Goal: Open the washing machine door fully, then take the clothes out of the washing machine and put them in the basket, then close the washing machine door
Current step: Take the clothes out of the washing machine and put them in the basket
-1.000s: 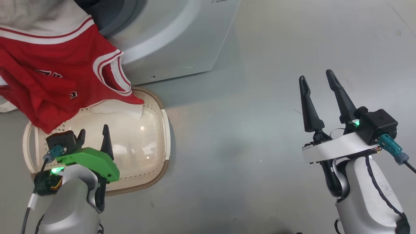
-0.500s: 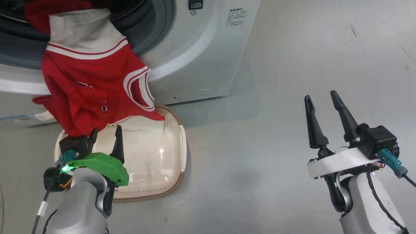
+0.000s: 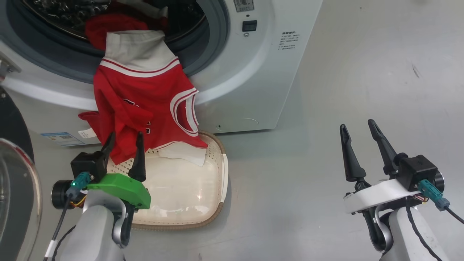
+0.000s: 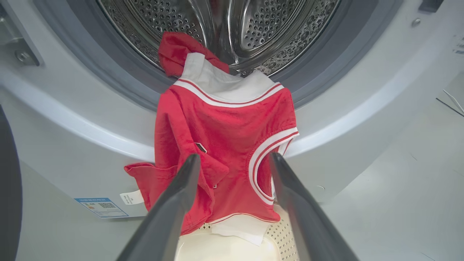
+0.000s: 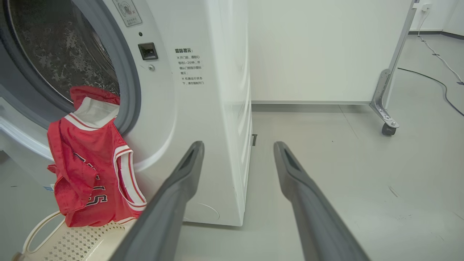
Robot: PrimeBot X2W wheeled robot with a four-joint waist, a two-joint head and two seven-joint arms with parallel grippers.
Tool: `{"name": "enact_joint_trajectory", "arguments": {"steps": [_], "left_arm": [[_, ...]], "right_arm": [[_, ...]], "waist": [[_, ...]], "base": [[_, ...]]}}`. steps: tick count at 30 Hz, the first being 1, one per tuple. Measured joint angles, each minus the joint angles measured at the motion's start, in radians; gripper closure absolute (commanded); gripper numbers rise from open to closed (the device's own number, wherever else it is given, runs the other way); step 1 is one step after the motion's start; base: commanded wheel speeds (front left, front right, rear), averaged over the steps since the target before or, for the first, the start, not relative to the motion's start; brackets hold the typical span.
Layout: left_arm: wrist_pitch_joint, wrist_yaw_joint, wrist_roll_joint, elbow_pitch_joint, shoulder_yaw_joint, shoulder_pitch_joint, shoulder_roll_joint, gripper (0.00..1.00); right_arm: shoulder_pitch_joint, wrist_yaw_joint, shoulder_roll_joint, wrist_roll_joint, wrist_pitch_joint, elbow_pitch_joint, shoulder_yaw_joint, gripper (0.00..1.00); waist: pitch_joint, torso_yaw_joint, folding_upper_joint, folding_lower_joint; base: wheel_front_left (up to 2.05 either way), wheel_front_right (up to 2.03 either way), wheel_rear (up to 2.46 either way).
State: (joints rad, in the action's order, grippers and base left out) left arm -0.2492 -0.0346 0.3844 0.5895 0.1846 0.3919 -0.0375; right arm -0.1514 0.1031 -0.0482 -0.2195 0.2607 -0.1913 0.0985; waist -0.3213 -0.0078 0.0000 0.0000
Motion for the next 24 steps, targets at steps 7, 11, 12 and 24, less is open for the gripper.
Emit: {"name": "enact_joint_trajectory", "arguments": {"steps": [7,11,12,24], "left_arm": [[0.0,0.015,-0.028,-0.088,0.016,-0.062,0.001,0.0],[0.0,0.021,-0.04,-0.127,0.023,-0.09,0.001,0.0],[0.0,0.023,-0.043,-0.137,0.026,-0.096,0.001,0.0],[0.0,0.052,-0.053,-0.197,0.045,-0.164,0.0,0.0]], "right_arm": [[0.017,0.0,0.001,0.002,0.0,-0.008,0.006,0.0],[0.019,0.0,0.001,0.002,0.0,-0.01,0.006,0.0],[0.02,0.0,0.001,0.002,0.0,-0.01,0.006,0.0],[0.038,-0.001,0.001,-0.01,0.0,-0.016,0.019,0.0]], "waist": [[0.027,0.021,0.0,0.0],[0.034,0.024,0.0,0.0],[0.036,0.024,0.0,0.0],[0.052,0.016,0.0,0.0]], "base": [[0.0,0.0,0.0],[0.0,0.0,0.0],[0.0,0.0,0.0],[0.0,0.0,0.0]]}}
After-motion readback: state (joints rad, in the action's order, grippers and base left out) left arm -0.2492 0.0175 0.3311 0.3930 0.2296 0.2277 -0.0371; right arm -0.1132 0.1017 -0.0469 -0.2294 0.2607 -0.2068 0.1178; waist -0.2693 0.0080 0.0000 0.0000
